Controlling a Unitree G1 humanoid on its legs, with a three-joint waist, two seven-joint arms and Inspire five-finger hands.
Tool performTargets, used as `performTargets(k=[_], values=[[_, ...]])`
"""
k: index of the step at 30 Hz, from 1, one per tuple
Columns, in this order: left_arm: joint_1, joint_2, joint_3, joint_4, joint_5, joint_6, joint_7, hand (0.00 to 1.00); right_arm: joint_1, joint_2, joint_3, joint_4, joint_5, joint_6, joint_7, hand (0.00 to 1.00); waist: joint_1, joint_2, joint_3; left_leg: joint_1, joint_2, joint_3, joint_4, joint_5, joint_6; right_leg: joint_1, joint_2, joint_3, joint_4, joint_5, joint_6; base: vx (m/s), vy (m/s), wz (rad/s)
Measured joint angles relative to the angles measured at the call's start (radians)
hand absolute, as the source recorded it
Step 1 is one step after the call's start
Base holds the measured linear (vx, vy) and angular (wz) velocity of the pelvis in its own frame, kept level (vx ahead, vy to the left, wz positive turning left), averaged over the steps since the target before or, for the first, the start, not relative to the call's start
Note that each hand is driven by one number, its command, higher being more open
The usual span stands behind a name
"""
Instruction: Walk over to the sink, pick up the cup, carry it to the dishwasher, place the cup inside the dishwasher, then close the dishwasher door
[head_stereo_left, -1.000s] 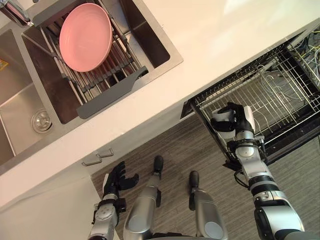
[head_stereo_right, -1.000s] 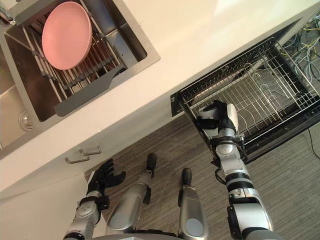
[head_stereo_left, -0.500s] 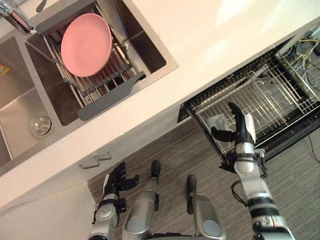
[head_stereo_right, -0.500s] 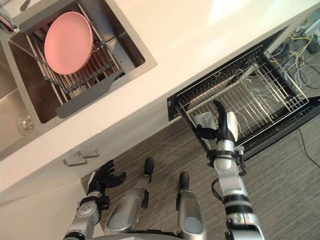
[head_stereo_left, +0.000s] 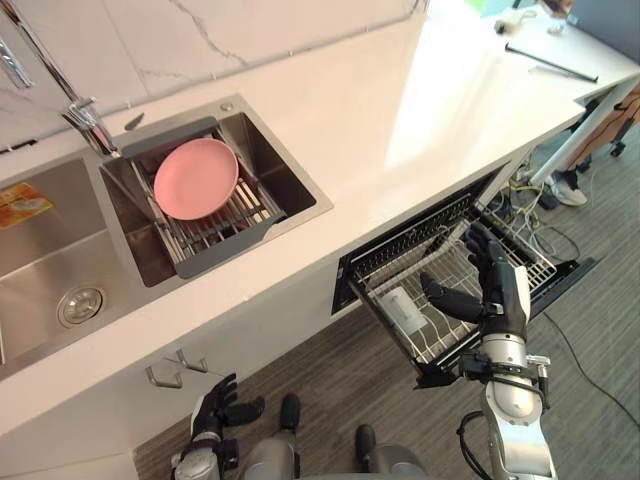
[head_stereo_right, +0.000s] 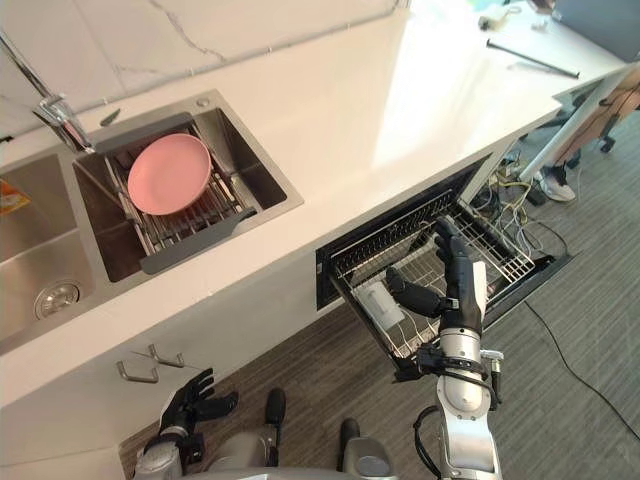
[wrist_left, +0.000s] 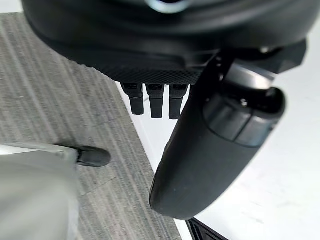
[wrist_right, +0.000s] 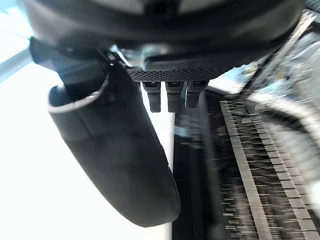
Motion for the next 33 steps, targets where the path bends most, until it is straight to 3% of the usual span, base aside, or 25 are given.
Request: performTargets(k=[3, 4, 5, 8, 9, 10, 12, 15, 17, 18, 19, 22, 23, 24, 25, 28, 33], values=[[-0.006, -0.004, 0.001, 0.013, 0.0, -0.002, 0.0, 0.9, 0.0, -0.002, 0.001, -0.044, 0.019, -0.023, 0.001, 0.9, -0.002, 0.001, -0.002, -0.035, -0.004, 0.003, 0.027, -0.004, 0.005, 0.024, -0.006, -0.083, 0.001, -0.011, -0.004, -0.01, -0.028, 0.78], [-0.016, -0.008, 0.001, 0.016, 0.002, -0.003, 0.0, 0.9, 0.0, -0.009, 0.0, -0.065, 0.027, -0.023, 0.001, 0.9, -0.008, 0.001, -0.002, -0.066, 0.011, 0.08, 0.056, -0.035, 0.035, 0.039, -0.013, -0.144, -0.007, -0.013, -0.005, -0.03, -0.028, 1.29], [-0.024, -0.011, 0.0, 0.02, 0.003, -0.003, 0.0, 0.9, -0.002, -0.018, -0.002, -0.074, 0.029, -0.023, 0.0, 0.9, -0.01, 0.001, -0.002, -0.083, 0.025, 0.137, 0.076, -0.046, 0.034, 0.046, -0.017, -0.175, -0.016, -0.013, -0.005, -0.02, -0.017, 1.35], [-0.034, -0.022, 0.001, 0.025, 0.002, -0.003, -0.001, 0.9, -0.056, -0.089, 0.011, -0.072, 0.024, -0.026, 0.001, 0.9, -0.002, 0.009, -0.002, -0.148, 0.139, 0.465, 0.211, -0.08, 0.037, 0.078, -0.028, -0.275, -0.031, -0.028, 0.01, 0.01, 0.04, 1.02], [-0.035, -0.021, 0.001, 0.021, 0.002, -0.004, 0.001, 0.9, -0.076, -0.106, 0.024, -0.065, 0.021, -0.026, 0.001, 0.9, 0.01, 0.009, -0.001, -0.147, 0.145, 0.494, 0.226, -0.08, 0.036, 0.085, -0.036, -0.284, -0.027, -0.038, 0.017, 0.05, 0.074, 0.49], [-0.036, -0.019, 0.001, 0.02, 0.003, -0.009, 0.003, 0.9, -0.113, -0.12, 0.051, -0.049, 0.004, -0.027, 0.002, 0.9, 0.028, 0.008, -0.002, -0.134, 0.129, 0.492, 0.221, -0.081, 0.037, 0.086, -0.055, -0.275, -0.012, -0.055, 0.026, 0.08, 0.121, 0.11], [-0.031, -0.014, 0.0, 0.021, 0.005, -0.016, 0.003, 0.9, -0.158, -0.132, 0.095, -0.031, -0.018, -0.034, 0.011, 0.9, 0.034, 0.006, -0.001, -0.108, 0.081, 0.495, 0.208, -0.095, 0.049, 0.085, -0.101, -0.269, 0.035, -0.102, 0.031, 0.12, 0.132, 0.09], [-0.027, -0.005, -0.001, 0.021, 0.005, -0.021, 0.004, 0.9, -0.174, -0.136, 0.119, -0.006, -0.056, -0.04, 0.021, 0.9, 0.034, -0.019, 0.006, -0.097, 0.016, 0.488, 0.293, -0.178, 0.073, 0.088, -0.2, -0.27, 0.192, -0.194, 0.048, 0.19, 0.123, 0.24], [-0.018, 0.009, -0.009, 0.027, 0.026, -0.023, 0.014, 0.9, -0.184, -0.145, 0.129, 0.039, -0.079, -0.039, 0.027, 0.9, 0.011, -0.019, 0.005, -0.075, -0.009, 0.436, 0.308, -0.205, 0.09, 0.007, -0.224, -0.172, 0.419, -0.168, -0.001, 0.24, 0.132, 0.36], [-0.012, 0.024, -0.024, 0.03, 0.035, -0.023, 0.021, 0.9, -0.181, -0.154, 0.13, 0.067, -0.095, -0.036, 0.031, 0.9, -0.006, -0.01, 0.0, -0.052, -0.008, 0.388, 0.301, -0.211, 0.095, -0.057, -0.192, -0.066, 0.546, -0.163, -0.042, 0.23, 0.104, 0.7], [-0.006, 0.029, -0.026, 0.03, 0.042, -0.022, 0.023, 0.9, -0.178, -0.166, 0.132, 0.08, -0.1, -0.032, 0.034, 0.9, -0.021, -0.016, -0.001, -0.035, -0.002, 0.356, 0.296, -0.212, 0.096, -0.085, -0.144, 0.005, 0.553, -0.199, -0.036, 0.24, 0.067, 0.68], [-0.002, 0.03, -0.028, 0.031, 0.042, -0.022, 0.024, 0.9, -0.18, -0.206, 0.136, 0.079, -0.136, -0.035, 0.036, 0.9, -0.026, -0.022, -0.007, 0.009, 0.006, 0.308, 0.282, -0.214, 0.074, -0.161, -0.072, 0.114, 0.434, -0.206, -0.022, 0.31, -0.02, 0.57], [-0.002, 0.029, -0.028, 0.031, 0.042, -0.023, 0.024, 0.9, -0.179, -0.213, 0.136, 0.078, -0.148, -0.035, 0.037, 0.9, -0.03, -0.024, -0.008, 0.008, 0.004, 0.292, 0.29, -0.219, 0.065, -0.166, -0.068, 0.121, 0.371, -0.182, -0.008, 0.32, -0.082, 0.62], [-0.001, 0.037, -0.025, 0.027, 0.042, -0.025, 0.022, 0.9, -0.178, -0.218, 0.136, 0.073, -0.166, -0.035, 0.04, 0.9, -0.03, -0.049, -0.017, 0.006, -0.013, 0.277, 0.305, -0.234, 0.044, -0.176, -0.077, 0.128, 0.242, -0.041, 0.007, 0.25, -0.109, 0.65], [-0.009, 0.031, -0.021, 0.035, 0.044, -0.024, 0.024, 0.9, -0.17, -0.229, 0.136, 0.074, -0.177, -0.034, 0.04, 0.9, -0.034, -0.038, -0.022, 0.007, -0.004, 0.257, 0.32, -0.248, 0.035, -0.163, -0.07, 0.134, 0.239, -0.03, 0.059, 0.24, -0.109, 0.45], [0.017, 0.023, -0.019, 0.014, 0.044, -0.037, 0.025, 0.9, -0.161, -0.249, 0.137, 0.068, -0.212, -0.035, 0.045, 0.9, -0.016, -0.01, -0.037, 0.004, 0.044, 0.258, 0.314, -0.267, 0.011, -0.129, -0.024, 0.134, 0.153, -0.001, 0.037, 0.2, -0.098, -0.16], [0.047, 0.012, -0.001, 0.016, 0.044, -0.036, 0.034, 0.9, -0.121, -0.282, 0.108, 0.061, -0.215, -0.035, 0.053, 0.9, -0.022, -0.006, -0.04, 0.049, 0.061, 0.26, 0.262, -0.265, 0.006, -0.066, -0.004, 0.132, 0.063, 0.022, 0.029, 0.12, -0.032, -0.04]])
